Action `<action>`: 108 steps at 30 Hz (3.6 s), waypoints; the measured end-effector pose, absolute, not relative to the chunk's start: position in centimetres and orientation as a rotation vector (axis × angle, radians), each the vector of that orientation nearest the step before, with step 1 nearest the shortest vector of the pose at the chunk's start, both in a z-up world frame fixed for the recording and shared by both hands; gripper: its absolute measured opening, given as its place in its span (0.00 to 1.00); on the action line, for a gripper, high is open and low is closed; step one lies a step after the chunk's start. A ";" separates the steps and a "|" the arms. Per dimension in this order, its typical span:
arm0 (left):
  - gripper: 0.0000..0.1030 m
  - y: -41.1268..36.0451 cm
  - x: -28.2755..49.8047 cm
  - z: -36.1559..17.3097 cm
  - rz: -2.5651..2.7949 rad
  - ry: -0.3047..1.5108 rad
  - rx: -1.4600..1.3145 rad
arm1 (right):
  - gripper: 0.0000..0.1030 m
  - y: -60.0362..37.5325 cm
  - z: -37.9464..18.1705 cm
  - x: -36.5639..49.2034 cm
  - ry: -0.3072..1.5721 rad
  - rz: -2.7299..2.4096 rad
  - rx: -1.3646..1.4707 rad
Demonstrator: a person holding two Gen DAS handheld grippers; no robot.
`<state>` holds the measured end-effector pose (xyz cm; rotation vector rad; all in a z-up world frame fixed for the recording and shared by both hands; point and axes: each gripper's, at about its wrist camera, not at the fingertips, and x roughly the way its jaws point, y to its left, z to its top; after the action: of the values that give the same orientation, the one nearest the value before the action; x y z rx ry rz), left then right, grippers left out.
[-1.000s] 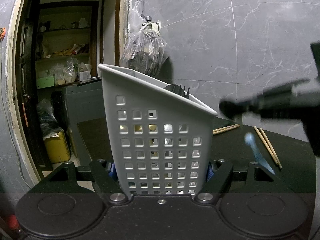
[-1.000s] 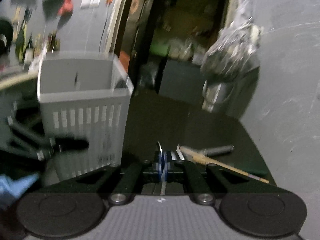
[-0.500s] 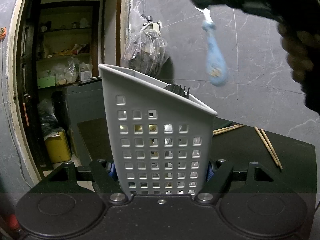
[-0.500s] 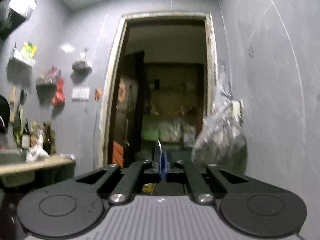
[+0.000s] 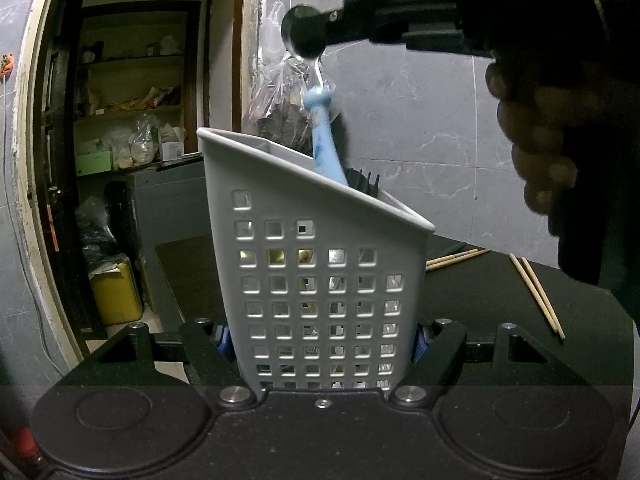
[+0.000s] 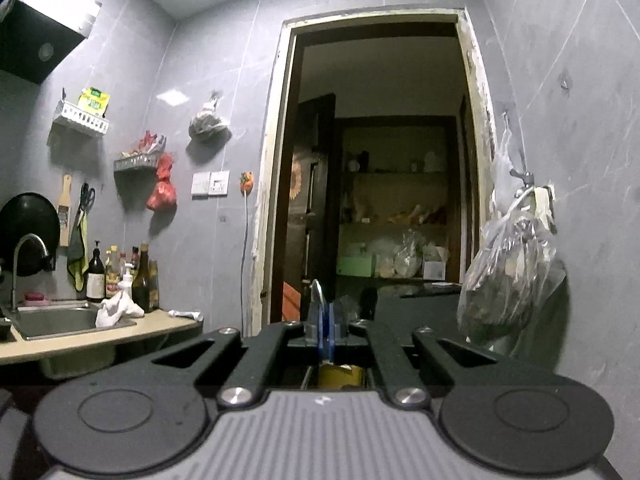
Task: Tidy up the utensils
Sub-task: 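Lift the blue-handled spoon with the right tool and drop it into the basket, then move the open right tool back over the remaining silver spoon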
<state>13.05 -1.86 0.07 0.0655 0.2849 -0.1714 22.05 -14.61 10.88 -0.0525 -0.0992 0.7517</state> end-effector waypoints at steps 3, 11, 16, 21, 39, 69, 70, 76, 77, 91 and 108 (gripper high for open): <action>0.74 -1.8 13.0 0.1 -0.172 0.285 0.065 | 0.03 -14.4 10.2 22.0 -0.086 0.745 -0.054; 0.74 -1.9 13.0 0.1 -0.171 0.285 0.065 | 0.03 -14.2 8.6 22.3 -0.032 0.751 -0.047; 0.74 -1.8 13.0 0.1 -0.172 0.285 0.065 | 0.03 -14.1 7.9 22.4 -0.011 0.752 -0.052; 0.74 -1.9 13.0 0.1 -0.171 0.285 0.065 | 0.03 -14.0 7.2 22.4 0.006 0.746 -0.067; 0.74 -1.9 13.0 0.1 -0.170 0.285 0.065 | 0.03 -13.9 5.1 22.1 0.084 0.772 -0.106; 0.74 -1.9 13.0 0.3 -0.172 0.284 0.063 | 0.93 -20.0 5.2 22.6 0.050 0.560 -0.060; 0.74 -2.0 13.0 0.3 -0.172 0.284 0.064 | 0.95 -20.3 4.8 22.8 0.071 0.539 -0.060; 0.74 -1.9 13.0 0.2 -0.172 0.284 0.064 | 1.00 -21.8 2.6 24.4 0.223 0.438 -0.090; 0.74 -1.9 13.0 0.2 -0.171 0.284 0.064 | 1.00 -22.0 2.0 24.6 0.255 0.425 -0.100; 0.74 -1.9 13.0 0.3 -0.171 0.285 0.065 | 1.00 -22.4 -2.8 26.3 0.490 0.279 -0.252; 0.74 -1.9 13.1 0.3 -0.172 0.285 0.065 | 0.99 -21.1 -3.2 24.5 0.572 0.342 -0.382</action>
<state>13.08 -1.92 0.29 0.0646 0.2846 -0.1716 24.48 -21.09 -3.24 -0.3819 0.5722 0.3418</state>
